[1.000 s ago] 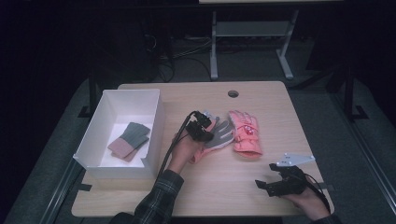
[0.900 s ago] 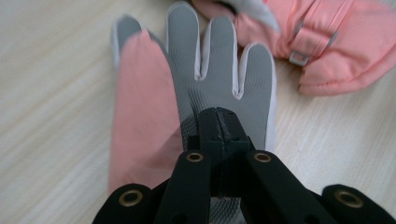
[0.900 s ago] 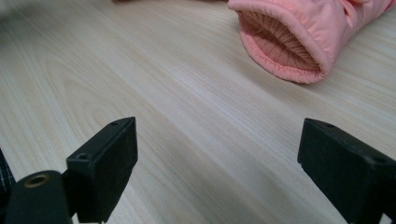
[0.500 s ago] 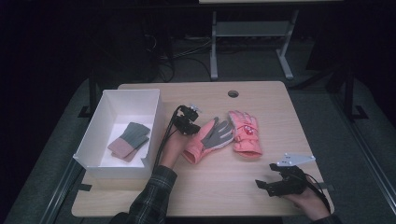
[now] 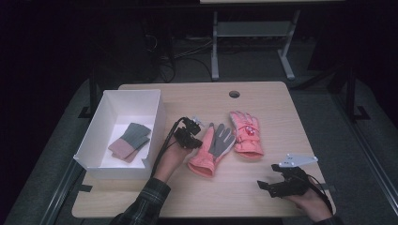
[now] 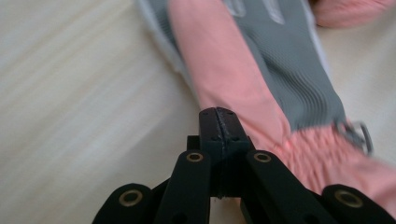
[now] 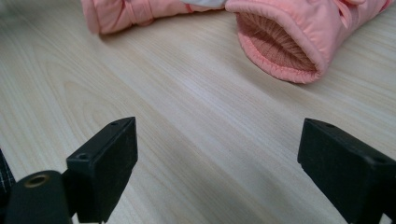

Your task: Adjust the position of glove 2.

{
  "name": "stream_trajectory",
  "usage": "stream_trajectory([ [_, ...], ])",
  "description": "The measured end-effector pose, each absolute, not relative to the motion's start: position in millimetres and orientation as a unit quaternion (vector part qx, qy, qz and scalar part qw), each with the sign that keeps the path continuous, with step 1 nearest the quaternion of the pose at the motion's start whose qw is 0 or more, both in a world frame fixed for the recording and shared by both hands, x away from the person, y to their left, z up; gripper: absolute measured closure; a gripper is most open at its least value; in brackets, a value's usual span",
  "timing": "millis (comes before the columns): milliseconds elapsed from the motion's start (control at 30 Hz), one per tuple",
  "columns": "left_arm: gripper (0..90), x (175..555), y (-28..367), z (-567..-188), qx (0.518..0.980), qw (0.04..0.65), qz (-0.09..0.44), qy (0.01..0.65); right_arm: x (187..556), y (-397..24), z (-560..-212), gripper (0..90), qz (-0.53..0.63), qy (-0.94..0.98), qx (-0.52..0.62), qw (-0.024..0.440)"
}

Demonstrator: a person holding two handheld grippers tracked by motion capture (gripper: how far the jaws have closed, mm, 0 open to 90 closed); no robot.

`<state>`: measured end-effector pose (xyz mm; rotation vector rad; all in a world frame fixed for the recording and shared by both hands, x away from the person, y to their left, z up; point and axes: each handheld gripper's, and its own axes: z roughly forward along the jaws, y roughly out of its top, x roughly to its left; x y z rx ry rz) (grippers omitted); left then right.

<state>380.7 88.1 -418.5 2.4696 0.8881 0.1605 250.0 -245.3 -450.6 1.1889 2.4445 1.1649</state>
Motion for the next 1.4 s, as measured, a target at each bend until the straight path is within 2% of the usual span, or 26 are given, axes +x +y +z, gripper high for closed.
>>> stream_trajectory([
  [333, 89.8, 348.8, 85.0, -425.1, 0.925, 0.276, 0.009, 0.262, 250.5, -246.0, -450.5, 11.6, 0.39, 0.823, 0.402, 0.093],
  [567, 89.8, 334.1, 58.6, -429.3, 0.935, 0.279, -0.015, 0.221, 250.9, -247.1, -450.4, 11.6, 0.389, 0.823, 0.404, 0.093],
  [767, 89.8, 329.3, 41.8, -428.0, 0.941, 0.278, -0.016, 0.194, 250.2, -247.6, -450.2, 11.6, 0.388, 0.822, 0.406, 0.094],
  [967, 89.8, 337.4, 39.8, -408.2, 0.934, 0.307, 0.005, 0.184, 250.6, -248.2, -450.6, 11.6, 0.387, 0.822, 0.406, 0.094],
  [1167, 89.7, 359.5, 31.6, -407.5, 0.928, 0.321, 0.03, 0.188, 250.2, -248.0, -450.9, 11.6, 0.387, 0.823, 0.404, 0.095],
  [1400, 89.8, 371.1, 16.1, -425.1, 0.939, 0.29, 0.026, 0.185, 250.6, -249.7, -451.4, 11.6, 0.387, 0.822, 0.407, 0.093],
])
